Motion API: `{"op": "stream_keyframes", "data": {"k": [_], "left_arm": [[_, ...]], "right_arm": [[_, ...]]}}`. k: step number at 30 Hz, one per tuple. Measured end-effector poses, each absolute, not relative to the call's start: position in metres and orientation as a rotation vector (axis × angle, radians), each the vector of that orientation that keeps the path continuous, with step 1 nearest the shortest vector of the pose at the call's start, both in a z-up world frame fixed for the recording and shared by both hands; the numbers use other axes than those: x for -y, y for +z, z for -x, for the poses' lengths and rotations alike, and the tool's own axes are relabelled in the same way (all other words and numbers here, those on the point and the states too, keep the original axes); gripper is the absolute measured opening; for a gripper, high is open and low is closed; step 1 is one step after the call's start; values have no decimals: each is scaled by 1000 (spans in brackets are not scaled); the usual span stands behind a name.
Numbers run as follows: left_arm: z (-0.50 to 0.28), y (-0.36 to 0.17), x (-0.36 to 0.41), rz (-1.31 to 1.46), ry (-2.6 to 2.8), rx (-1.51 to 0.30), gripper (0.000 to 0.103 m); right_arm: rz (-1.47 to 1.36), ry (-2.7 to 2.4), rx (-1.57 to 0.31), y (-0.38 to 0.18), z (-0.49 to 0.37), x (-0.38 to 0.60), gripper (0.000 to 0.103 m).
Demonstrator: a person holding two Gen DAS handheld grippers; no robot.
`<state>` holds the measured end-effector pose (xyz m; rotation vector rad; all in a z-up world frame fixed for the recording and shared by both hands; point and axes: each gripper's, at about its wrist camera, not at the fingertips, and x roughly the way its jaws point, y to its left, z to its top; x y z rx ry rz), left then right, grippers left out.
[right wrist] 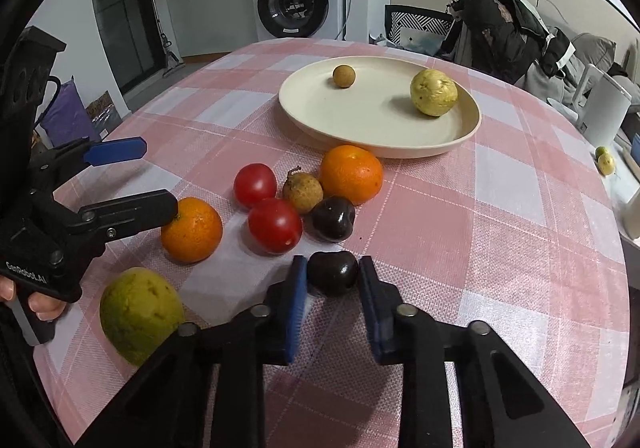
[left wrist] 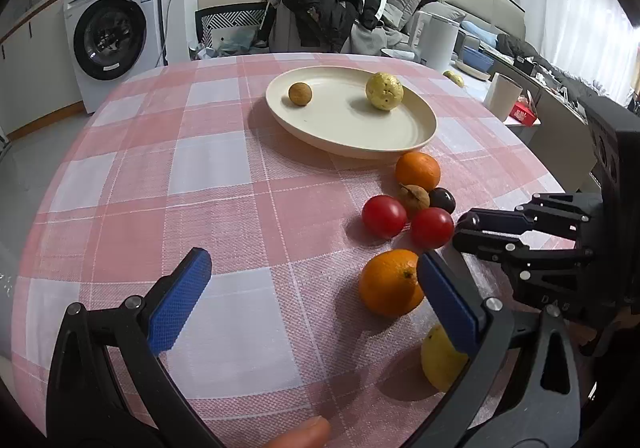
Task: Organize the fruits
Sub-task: 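Close the right tool on the dark purple plum, then grasp the orange with the left tool while the right tool holds the plum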
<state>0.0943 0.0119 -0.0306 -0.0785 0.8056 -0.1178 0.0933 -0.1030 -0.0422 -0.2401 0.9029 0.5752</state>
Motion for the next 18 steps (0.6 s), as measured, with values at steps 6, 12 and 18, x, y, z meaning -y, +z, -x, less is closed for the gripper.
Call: {"op": "stream_keyframes", "data": {"k": [6,12,18], "left_arm": [[-96,-34,-9,78,-122,-819,102],[-100,-38,-7,97,-127,-840,102],[-103,-40,-6,96,-142,-854,102]], "right_arm": [[206,563,-838,-28,-89,110,25],[162,565,-789,-14,-88,117,25],[162,564,-789,-14,-90,116,25]]}}
